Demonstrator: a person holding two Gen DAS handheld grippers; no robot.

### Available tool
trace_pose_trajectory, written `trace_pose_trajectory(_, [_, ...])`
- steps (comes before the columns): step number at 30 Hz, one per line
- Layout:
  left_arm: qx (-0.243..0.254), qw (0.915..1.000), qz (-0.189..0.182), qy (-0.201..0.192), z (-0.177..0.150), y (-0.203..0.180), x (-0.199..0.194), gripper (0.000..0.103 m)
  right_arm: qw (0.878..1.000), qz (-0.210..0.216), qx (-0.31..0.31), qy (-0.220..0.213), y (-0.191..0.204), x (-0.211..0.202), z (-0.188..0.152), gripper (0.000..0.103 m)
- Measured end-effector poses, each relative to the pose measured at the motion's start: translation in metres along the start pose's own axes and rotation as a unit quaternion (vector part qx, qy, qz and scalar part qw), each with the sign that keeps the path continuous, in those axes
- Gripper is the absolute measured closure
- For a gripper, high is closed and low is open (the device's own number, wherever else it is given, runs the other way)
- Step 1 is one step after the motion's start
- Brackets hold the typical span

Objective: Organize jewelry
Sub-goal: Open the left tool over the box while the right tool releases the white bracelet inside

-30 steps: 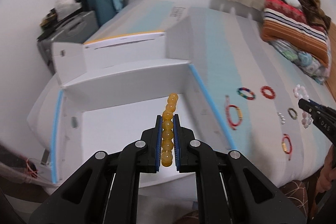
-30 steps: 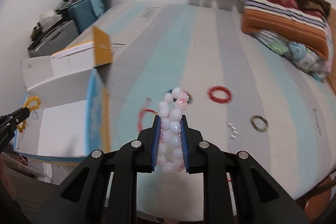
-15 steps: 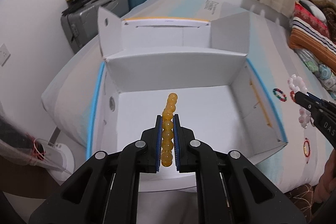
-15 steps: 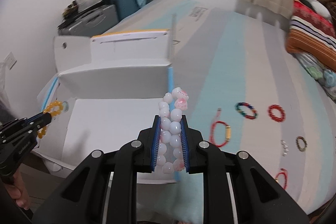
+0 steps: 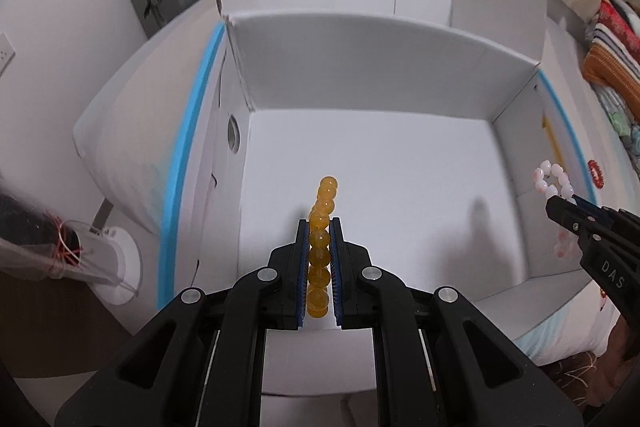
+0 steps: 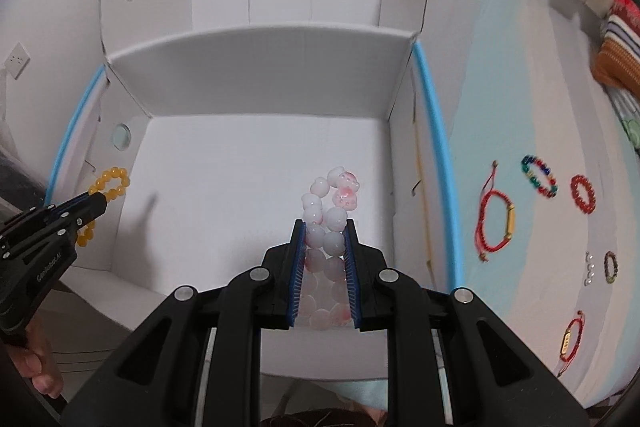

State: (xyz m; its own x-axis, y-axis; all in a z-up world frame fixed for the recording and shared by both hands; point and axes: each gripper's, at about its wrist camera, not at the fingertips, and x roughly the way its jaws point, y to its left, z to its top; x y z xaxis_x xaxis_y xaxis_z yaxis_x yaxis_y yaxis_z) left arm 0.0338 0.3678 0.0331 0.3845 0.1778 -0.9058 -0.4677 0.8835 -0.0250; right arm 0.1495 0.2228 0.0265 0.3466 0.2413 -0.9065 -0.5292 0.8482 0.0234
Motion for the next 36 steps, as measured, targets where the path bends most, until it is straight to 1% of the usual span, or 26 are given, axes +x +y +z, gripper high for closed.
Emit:
trace_pose_trajectory(4, [0.001,0.9999,0.002,0.015,0.000,0.002,0.010,0.094,1.000,-0.001,-0.001,0.015,0.006,0.012,0.001,0.085])
trace_pose_trajectory(9, [0.000,0.9997,0.005,0.022,-0.001,0.004,0.017,0.094,1.000,0.000,-0.004,0.026,0.010,0.021,-0.001,0.085])
trace_pose_trajectory(11, [-0.003,0.9998,0.005,0.021,-0.001,0.005,0.017,0.091,1.000,0.002,-0.005,0.029,0.011,0.023,-0.002,0.084])
trace_pose_trajectory(15, [-0.003,0.9999,0.006,0.013,-0.003,0.005,0.013,0.091,1.000,0.008,-0.008,0.026,0.013,0.020,-0.002,0.083])
trace_pose_trajectory(16, [-0.004,0.9999,0.005,0.013,-0.004,0.005,0.011,0.088,1.000,0.010,-0.007,0.026,0.013,0.019,-0.003,0.081])
trace_pose_trajectory(17, [-0.004,0.9999,0.006,0.009,-0.004,0.004,0.008,0.081,1.000,0.011,-0.008,0.024,0.013,0.017,-0.003,0.077])
trace_pose_trajectory(18, [-0.003,1.0000,0.006,0.006,-0.004,0.003,0.005,0.078,1.000,0.010,-0.011,0.018,0.014,0.013,-0.003,0.071])
trace_pose_trajectory(19, [-0.002,1.0000,0.008,0.002,-0.004,0.002,0.002,0.072,1.000,0.007,-0.012,0.011,0.014,0.009,-0.003,0.066])
trace_pose_trajectory(20, [-0.002,0.9999,0.011,-0.005,-0.004,0.001,-0.002,0.063,1.000,0.007,-0.011,0.006,0.014,0.006,-0.003,0.057])
trace_pose_trajectory(21, [-0.001,0.9998,0.015,-0.012,-0.004,0.000,-0.007,0.056,1.000,0.007,-0.011,-0.004,0.013,-0.001,-0.004,0.049])
trace_pose_trajectory(22, [0.000,0.9996,0.021,-0.018,-0.004,-0.002,-0.010,0.042,1.000,0.003,-0.011,-0.009,0.013,-0.005,-0.003,0.043])
trace_pose_trajectory(23, [0.002,0.9993,0.027,-0.027,-0.004,-0.004,-0.015,0.035,1.000,-0.003,-0.012,-0.019,0.011,-0.013,-0.004,0.035])
trace_pose_trajectory(24, [0.005,0.9988,0.031,-0.038,-0.005,-0.007,-0.020,0.033,1.000,-0.005,-0.012,-0.026,0.011,-0.018,-0.004,0.031])
trace_pose_trajectory(25, [0.008,0.9985,0.032,-0.043,-0.005,-0.010,-0.023,0.031,0.999,-0.003,-0.011,-0.035,0.009,-0.025,-0.005,0.029])
trace_pose_trajectory(26, [0.010,0.9984,0.031,-0.046,-0.006,-0.013,-0.027,0.029,0.999,-0.002,-0.008,-0.041,0.006,-0.030,-0.006,0.024])
trace_pose_trajectory(27, [0.009,0.9983,0.030,-0.049,-0.006,-0.015,-0.031,0.024,0.999,-0.002,-0.005,-0.046,0.003,-0.035,-0.006,0.019])
trace_pose_trajectory(29, [0.008,0.9978,0.024,-0.061,-0.007,-0.022,-0.039,0.015,0.998,-0.006,0.001,-0.058,-0.004,-0.047,-0.008,0.015])
trace_pose_trajectory(31, [0.011,0.9969,0.028,-0.072,-0.010,-0.028,-0.047,0.009,0.998,-0.012,0.005,-0.065,-0.011,-0.056,-0.010,0.012])
trace_pose_trajectory(33, [0.015,0.9960,0.027,-0.084,-0.012,-0.036,-0.055,0.007,0.997,-0.017,0.010,-0.077,-0.019,-0.067,-0.015,0.009])
trace_pose_trajectory(36, [0.014,0.9955,0.018,-0.092,-0.014,-0.047,-0.065,0.006,0.996,-0.025,0.018,-0.089,-0.031,-0.080,-0.021,0.008])
